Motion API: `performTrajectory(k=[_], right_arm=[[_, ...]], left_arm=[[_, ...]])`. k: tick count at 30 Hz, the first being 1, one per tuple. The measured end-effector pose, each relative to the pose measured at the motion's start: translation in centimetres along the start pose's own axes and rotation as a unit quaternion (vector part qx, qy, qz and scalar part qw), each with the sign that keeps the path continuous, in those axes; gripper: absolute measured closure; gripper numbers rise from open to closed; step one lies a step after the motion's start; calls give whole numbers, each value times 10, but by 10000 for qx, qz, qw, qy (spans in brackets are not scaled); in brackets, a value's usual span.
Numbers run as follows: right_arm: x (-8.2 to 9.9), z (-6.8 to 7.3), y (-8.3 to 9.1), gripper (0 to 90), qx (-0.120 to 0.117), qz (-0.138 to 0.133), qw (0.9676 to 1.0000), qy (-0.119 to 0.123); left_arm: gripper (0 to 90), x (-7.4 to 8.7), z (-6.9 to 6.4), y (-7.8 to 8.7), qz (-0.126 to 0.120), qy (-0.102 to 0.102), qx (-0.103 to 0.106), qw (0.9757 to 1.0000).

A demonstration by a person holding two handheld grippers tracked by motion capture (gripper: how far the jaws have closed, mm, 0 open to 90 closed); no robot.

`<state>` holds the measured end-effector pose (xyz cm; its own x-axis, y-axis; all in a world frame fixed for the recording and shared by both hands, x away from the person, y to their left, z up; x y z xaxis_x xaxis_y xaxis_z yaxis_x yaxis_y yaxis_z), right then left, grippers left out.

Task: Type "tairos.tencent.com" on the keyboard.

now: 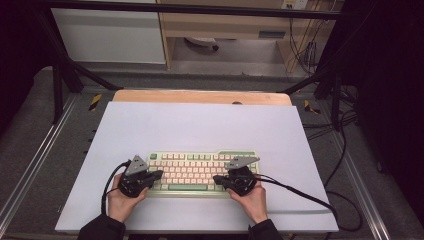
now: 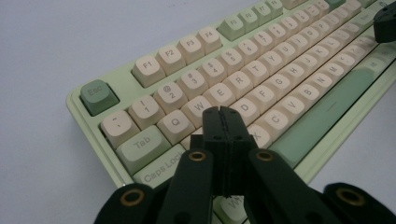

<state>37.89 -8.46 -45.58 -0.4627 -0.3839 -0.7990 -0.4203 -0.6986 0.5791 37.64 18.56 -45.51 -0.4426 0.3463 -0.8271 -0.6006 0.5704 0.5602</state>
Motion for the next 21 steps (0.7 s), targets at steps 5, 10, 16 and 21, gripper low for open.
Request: performTrajectory(k=[5, 10, 16, 21], right_arm=[[0, 0, -5, 900, -31, 15, 10000, -33], [-1, 0, -9, 900, -65, 13, 9999, -82], [0, 1, -13, 900, -65, 26, 9999, -73], [1, 1, -13, 900, -60, 17, 10000, -51]], left_arm=[[898, 0, 0, 0, -1, -1, 2, 10000], [898, 0, 1, 0, -11, -4, -6, 10000], [898, 0, 1, 0, -5, -7, -4, 10000], [898, 0, 0, -1, 1, -14, -3, 10000]])
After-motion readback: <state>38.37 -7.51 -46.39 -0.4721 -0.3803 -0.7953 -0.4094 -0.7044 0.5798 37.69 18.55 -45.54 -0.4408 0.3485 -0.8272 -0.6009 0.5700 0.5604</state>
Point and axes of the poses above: each handheld gripper's, and its own axes: y roughly backward along the jaws, x roughly out of its underside, z roughly to its left, the point moved 5 cm from there along -y, roughly forward along the jaws, and after that the axes turned 4 degrees about -z, right-handed, at the moved point
